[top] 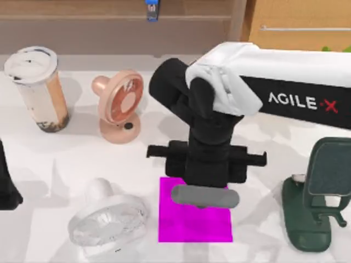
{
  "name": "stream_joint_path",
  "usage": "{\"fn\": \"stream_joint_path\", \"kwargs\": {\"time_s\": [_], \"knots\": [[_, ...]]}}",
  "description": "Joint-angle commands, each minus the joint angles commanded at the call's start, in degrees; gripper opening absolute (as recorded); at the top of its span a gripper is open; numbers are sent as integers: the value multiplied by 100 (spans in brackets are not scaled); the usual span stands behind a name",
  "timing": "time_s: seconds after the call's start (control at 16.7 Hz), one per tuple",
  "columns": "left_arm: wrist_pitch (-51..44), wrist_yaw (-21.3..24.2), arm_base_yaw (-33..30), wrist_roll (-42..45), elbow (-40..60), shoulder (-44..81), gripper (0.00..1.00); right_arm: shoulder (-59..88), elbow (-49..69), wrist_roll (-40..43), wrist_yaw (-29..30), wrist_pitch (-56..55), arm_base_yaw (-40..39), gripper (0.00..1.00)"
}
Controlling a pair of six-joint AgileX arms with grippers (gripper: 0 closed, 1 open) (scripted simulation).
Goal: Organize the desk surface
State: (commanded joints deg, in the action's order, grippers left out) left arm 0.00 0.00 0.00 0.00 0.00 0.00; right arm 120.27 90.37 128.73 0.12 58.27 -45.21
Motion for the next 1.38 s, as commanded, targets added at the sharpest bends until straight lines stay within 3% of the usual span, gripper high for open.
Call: {"fn": "stream_joint_path", "kwargs": {"time_s": [0.18, 1.38], "knots": [[0, 0, 0, 0, 0, 0, 100, 166, -64, 180, 55, -69, -317, 0], [0, 0, 0, 0, 0, 0, 100, 239, -187, 179, 56, -266, -317, 0]]}}
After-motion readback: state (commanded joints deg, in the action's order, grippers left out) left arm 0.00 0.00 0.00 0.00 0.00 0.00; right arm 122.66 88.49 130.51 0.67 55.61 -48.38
